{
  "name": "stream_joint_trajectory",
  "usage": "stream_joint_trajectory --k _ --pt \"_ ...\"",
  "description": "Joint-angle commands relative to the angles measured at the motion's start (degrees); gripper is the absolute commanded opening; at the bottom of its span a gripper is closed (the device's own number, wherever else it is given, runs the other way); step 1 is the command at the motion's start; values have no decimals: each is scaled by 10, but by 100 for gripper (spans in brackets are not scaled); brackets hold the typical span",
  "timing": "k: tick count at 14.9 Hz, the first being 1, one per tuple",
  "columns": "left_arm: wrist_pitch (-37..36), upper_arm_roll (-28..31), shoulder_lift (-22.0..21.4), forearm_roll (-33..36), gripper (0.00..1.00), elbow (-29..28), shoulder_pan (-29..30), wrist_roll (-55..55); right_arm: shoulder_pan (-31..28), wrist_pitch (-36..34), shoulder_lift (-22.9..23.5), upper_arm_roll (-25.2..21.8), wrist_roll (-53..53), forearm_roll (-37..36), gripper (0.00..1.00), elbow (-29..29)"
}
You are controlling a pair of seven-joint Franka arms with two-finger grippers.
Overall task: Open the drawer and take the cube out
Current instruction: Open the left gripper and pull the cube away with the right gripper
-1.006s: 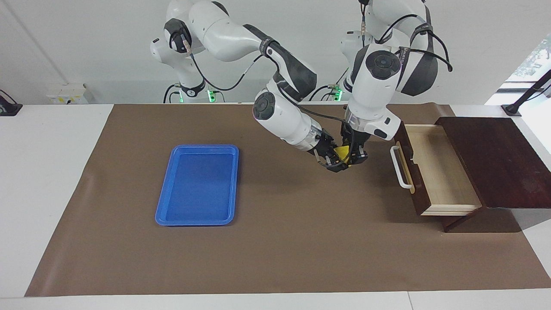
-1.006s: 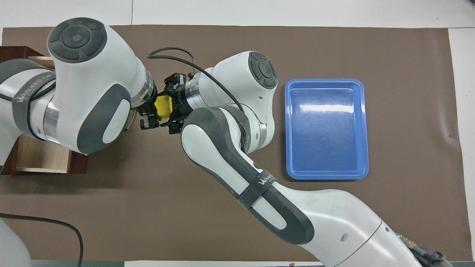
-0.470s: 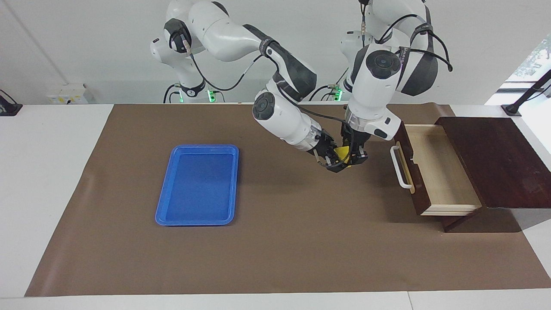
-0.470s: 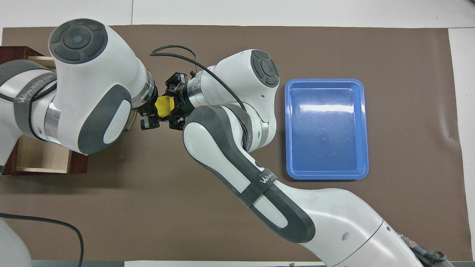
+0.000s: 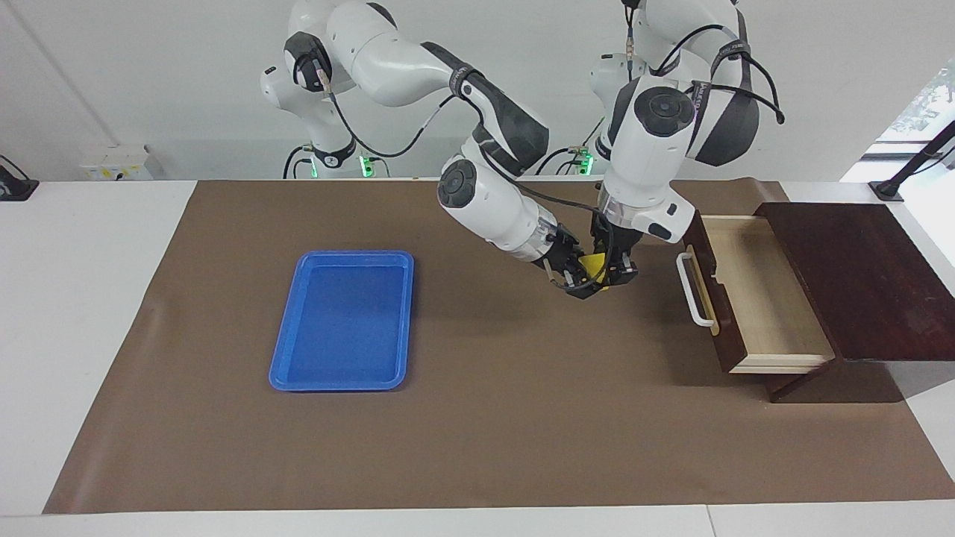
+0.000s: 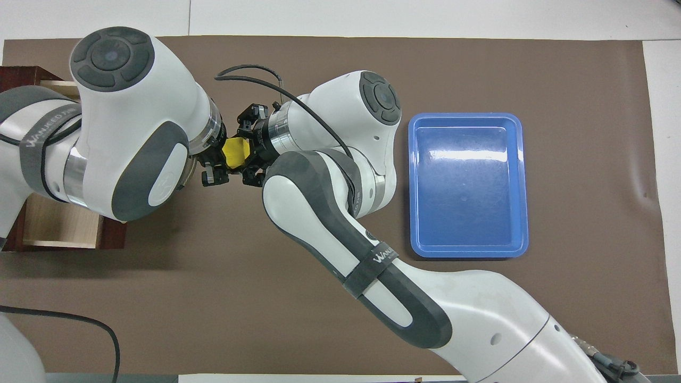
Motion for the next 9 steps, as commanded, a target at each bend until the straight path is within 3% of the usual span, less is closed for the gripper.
stream_joint_trajectory --k 1,4,5,8,9 --pt "9 9 -6 -6 0 -5 -9 -7 0 3 2 5 2 -15 0 5" --pt "8 9 -6 -5 0 -4 -9 0 -2 2 2 5 2 -17 0 5" --pt "9 8 -6 -5 14 -4 -9 3 -3 2 2 5 1 -19 0 5" --pt "8 8 -6 -5 99 -4 -9 3 -7 -3 1 5 1 -22 0 5" --pt "9 8 -6 -5 100 -4 -9 3 -7 -3 1 5 1 -22 0 5"
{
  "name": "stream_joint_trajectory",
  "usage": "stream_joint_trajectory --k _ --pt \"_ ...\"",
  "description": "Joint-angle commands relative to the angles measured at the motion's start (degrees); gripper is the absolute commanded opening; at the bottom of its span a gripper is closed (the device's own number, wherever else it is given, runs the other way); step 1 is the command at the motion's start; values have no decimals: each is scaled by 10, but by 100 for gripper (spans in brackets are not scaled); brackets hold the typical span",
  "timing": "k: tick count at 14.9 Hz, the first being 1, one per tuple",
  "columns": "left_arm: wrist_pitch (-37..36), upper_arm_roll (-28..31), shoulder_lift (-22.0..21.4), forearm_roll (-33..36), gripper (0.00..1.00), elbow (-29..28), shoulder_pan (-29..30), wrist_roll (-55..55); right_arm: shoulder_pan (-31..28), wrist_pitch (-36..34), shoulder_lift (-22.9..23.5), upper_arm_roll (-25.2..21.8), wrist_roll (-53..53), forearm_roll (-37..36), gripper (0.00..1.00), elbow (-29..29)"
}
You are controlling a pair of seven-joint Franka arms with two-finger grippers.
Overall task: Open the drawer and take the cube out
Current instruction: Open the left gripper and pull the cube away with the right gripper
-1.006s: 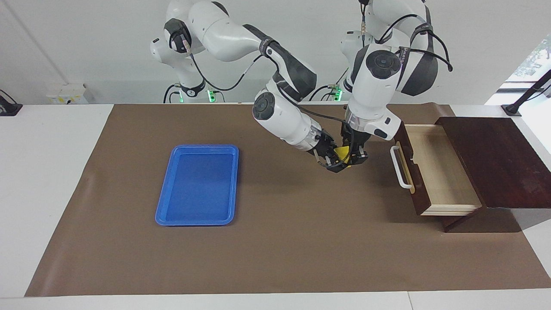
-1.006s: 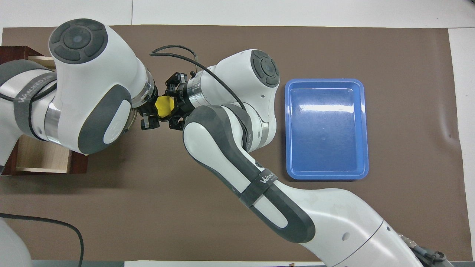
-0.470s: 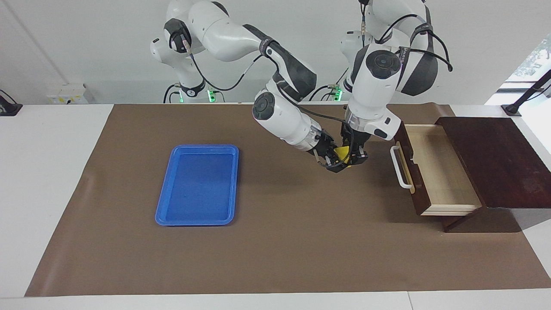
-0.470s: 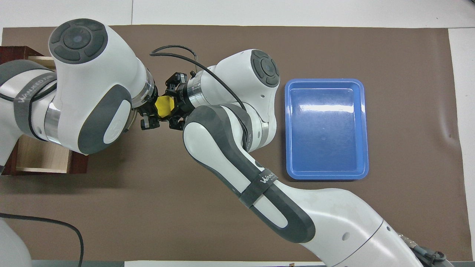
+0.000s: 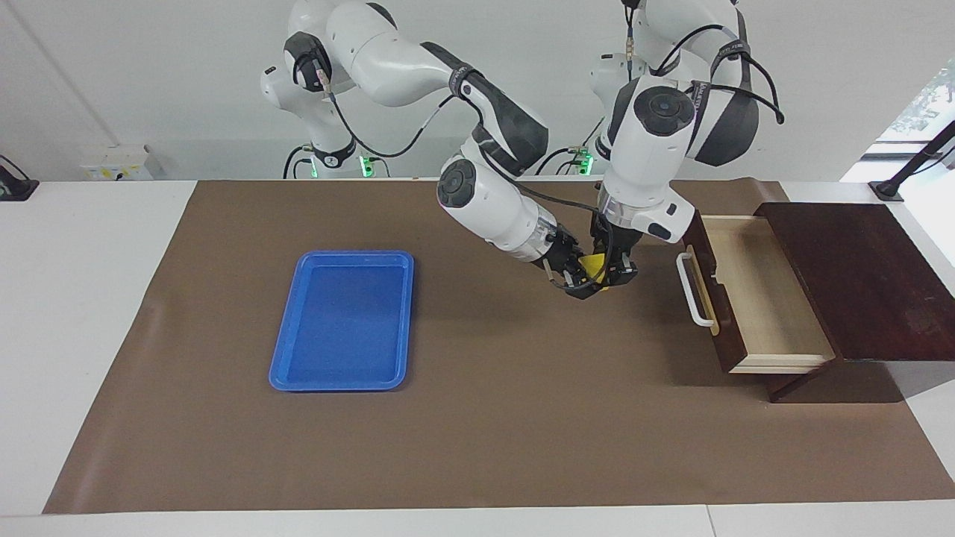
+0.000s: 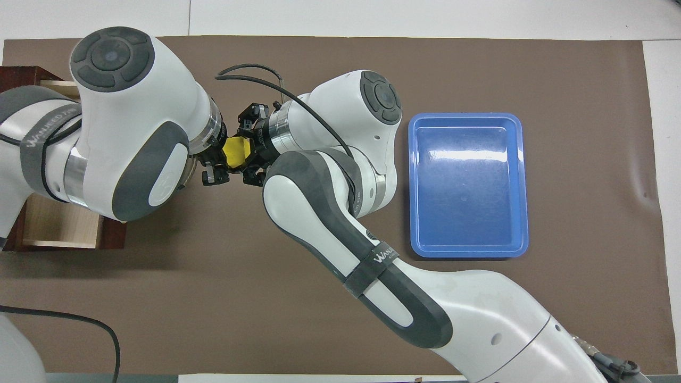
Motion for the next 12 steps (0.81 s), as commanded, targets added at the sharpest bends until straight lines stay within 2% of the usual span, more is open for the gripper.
stream_joint_trajectory --k 1,6,12 --pt "7 8 -6 -6 100 -5 -8 2 -6 -3 1 5 1 -15 0 5" --pt "11 8 -6 -5 100 -5 -8 2 -12 -8 1 5 1 -13 0 5" --pt "12 9 -13 -5 100 -28 -6 20 -98 -31 0 5 0 -9 0 5"
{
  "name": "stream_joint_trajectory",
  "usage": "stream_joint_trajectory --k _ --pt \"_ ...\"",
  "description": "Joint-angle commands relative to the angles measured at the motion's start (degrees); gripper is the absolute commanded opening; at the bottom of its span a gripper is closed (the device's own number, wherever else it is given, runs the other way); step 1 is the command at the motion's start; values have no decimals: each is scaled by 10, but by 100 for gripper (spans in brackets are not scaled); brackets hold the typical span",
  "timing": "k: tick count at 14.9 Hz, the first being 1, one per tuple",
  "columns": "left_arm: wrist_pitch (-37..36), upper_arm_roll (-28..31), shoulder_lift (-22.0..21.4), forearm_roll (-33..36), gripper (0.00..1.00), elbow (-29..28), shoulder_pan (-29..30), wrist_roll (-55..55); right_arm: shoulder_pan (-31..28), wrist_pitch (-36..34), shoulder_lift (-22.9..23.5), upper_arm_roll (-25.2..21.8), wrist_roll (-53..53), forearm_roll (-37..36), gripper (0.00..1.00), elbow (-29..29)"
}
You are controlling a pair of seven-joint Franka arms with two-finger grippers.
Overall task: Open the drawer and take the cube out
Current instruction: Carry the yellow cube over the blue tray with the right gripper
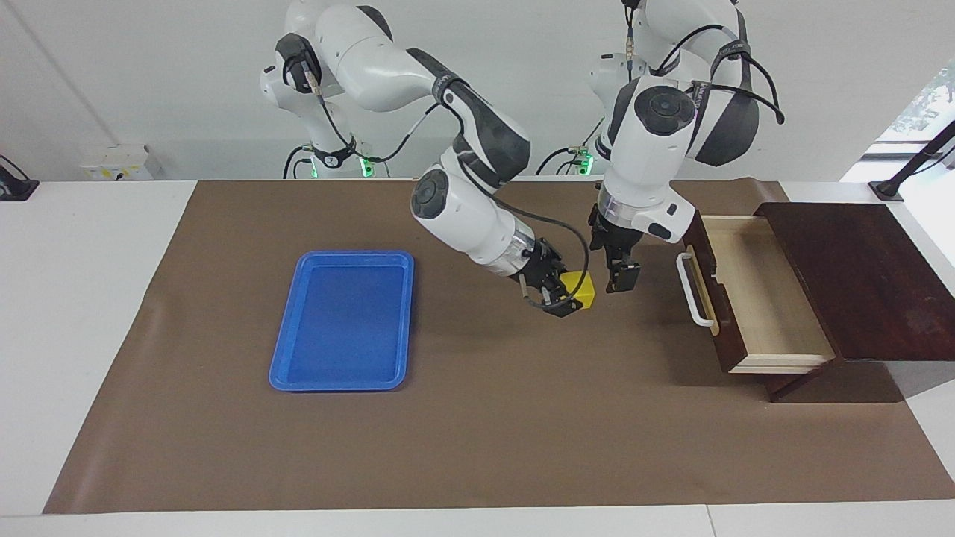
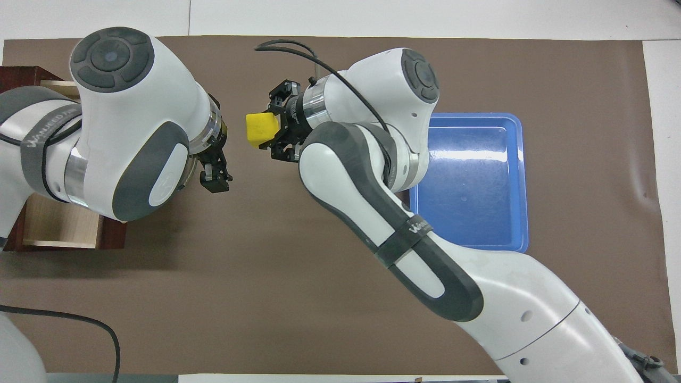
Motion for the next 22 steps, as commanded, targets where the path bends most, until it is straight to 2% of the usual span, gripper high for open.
stream_joint_trajectory --k 1,6,10,13,16,20,22 --pt "10 9 -17 -5 100 -37 -2 24 -57 -45 -1 8 -3 -9 0 5" --pt "30 11 -43 -3 100 -100 51 109 -185 -155 -13 8 -101 -7 0 -16" --pt "49 11 -43 -3 100 -108 116 195 -264 -211 -35 8 -196 -3 0 -63" --pt "62 11 -44 -2 100 -122 171 276 -276 -186 -65 6 -258 -2 0 -151" --pt "84 12 -51 1 100 -137 210 354 -287 -176 -76 5 -282 -2 0 -183" --pt "83 13 -49 35 100 -133 248 403 -284 -114 -102 5 -326 -6 0 -269" --pt "83 13 -50 35 100 -127 271 433 -282 -90 -106 6 -328 -4 0 -289"
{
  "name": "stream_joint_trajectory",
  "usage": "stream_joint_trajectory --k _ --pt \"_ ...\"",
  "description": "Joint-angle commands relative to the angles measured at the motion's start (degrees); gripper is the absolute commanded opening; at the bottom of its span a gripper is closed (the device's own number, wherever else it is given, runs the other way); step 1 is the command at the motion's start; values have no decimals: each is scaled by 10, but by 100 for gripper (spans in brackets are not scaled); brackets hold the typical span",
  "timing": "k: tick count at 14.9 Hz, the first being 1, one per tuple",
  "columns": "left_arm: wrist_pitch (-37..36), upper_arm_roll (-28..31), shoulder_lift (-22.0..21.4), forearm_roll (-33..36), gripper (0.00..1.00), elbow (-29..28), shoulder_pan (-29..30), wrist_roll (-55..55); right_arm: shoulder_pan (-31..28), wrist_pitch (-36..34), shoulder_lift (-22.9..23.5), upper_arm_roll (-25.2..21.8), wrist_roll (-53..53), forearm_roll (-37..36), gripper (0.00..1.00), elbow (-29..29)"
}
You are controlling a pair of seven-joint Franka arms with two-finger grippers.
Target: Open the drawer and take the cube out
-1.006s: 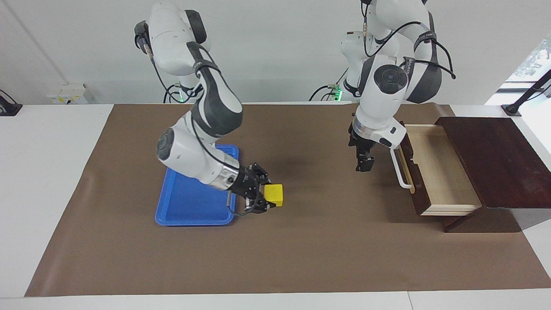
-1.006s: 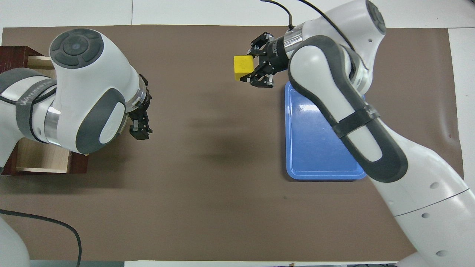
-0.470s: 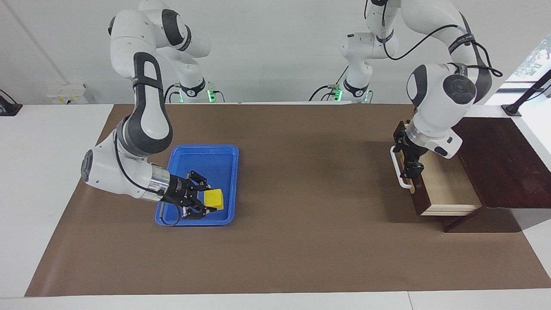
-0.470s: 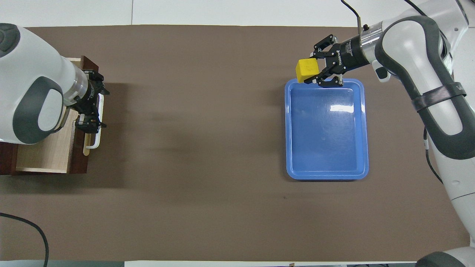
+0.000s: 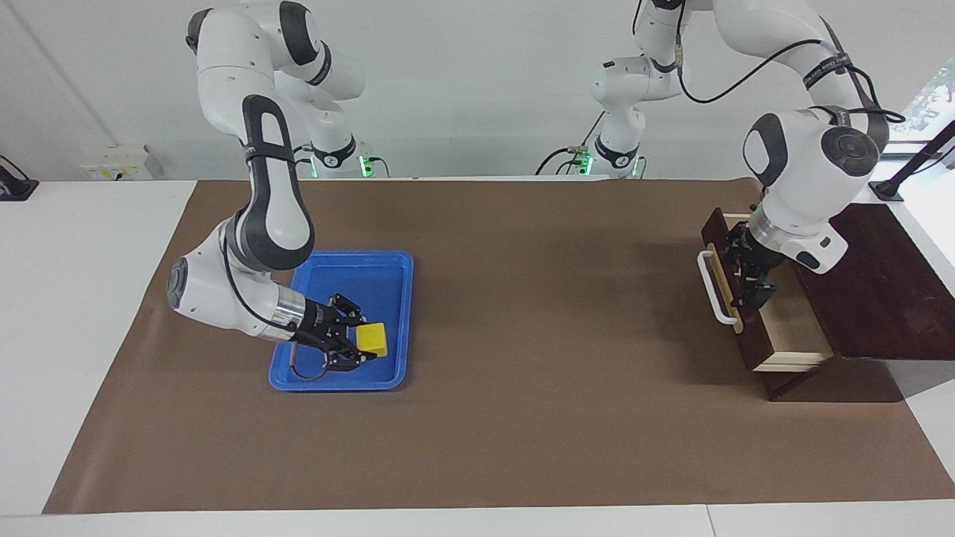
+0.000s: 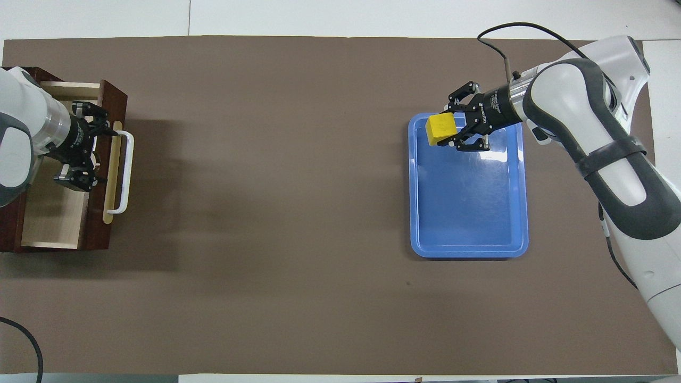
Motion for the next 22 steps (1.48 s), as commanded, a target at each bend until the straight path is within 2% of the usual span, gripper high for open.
stream_joint_trajectory --k 1,7,13,17,18,19,20,21,22 --pt "12 0 -15 20 100 -13 46 62 -3 38 -33 5 -17 -3 0 -60" --pt "13 0 -17 20 100 -11 73 95 7 94 -39 7 -21 -2 0 -103" --pt "15 -1 -18 19 100 -9 65 91 8 109 -40 7 -28 -1 0 -120" --pt "8 -10 -42 18 100 0 61 124 9 111 -43 7 -27 0 0 -125" --pt "6 -17 -46 12 100 3 61 150 10 111 -43 6 -27 0 11 -125" --pt "1 -26 -51 12 100 5 61 169 11 111 -44 6 -25 0 35 -126" --pt "-1 -38 -52 12 100 6 61 191 15 110 -44 6 -25 0 78 -125" --pt "-1 -48 -52 11 100 6 59 224 19 110 -44 5 -24 -1 100 -125" --pt "0 -54 -53 11 100 6 52 265 19 108 -44 5 -23 -1 100 -125"
